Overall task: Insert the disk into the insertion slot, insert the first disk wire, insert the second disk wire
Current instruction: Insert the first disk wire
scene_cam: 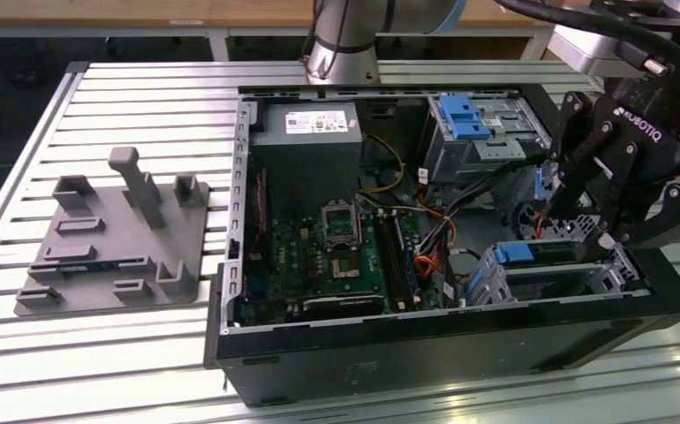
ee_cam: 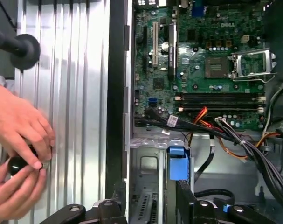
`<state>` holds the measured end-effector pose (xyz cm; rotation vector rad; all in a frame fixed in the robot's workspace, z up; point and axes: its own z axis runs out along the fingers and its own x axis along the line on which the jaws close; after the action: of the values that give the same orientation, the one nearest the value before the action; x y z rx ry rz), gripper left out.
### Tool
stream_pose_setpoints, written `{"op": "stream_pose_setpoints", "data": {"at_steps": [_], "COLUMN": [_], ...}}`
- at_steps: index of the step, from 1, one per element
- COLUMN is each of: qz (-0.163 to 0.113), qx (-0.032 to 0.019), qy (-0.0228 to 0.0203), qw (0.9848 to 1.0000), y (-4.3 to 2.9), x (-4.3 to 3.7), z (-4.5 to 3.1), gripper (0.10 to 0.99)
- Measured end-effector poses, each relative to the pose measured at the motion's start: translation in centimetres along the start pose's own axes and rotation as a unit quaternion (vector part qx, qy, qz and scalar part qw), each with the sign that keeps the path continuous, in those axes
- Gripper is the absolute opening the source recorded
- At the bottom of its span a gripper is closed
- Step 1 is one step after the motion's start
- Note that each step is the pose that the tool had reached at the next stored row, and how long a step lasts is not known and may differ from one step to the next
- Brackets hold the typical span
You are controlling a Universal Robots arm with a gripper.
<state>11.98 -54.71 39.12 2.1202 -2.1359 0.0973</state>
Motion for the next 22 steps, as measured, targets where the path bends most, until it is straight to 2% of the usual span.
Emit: {"op": "stream_pose_setpoints", "data": {"at_steps": [5,8,12,14,16,18,20,22], "qz": [0.0,0.0,-0.001,-0.001,0.0,0.003,0.004,0.004], "qx": [0.0,-0.0016,-0.0063,-0.0076,-0.0078,-0.0081,-0.0083,-0.0082], "qy": [0.0002,0.0002,0.0004,0.0021,0.0063,0.0079,0.0091,0.0123], "qw": [1.0,1.0,1.0,1.0,0.9999,0.9999,0.9999,0.9999], "y": [-0.37,-1.32,-3.04,-3.72,-3.89,-3.93,-3.98,-4.09], "x": [-1.31,-1.48,-1.51,-1.61,-1.79,-2.01,-2.55,-3.29], "z": [-0.16,-0.14,-0.12,-0.04,0.08,0.26,0.36,0.49], "gripper": [0.557,0.557,0.557,0.557,0.557,0.557,0.557,0.557]}}
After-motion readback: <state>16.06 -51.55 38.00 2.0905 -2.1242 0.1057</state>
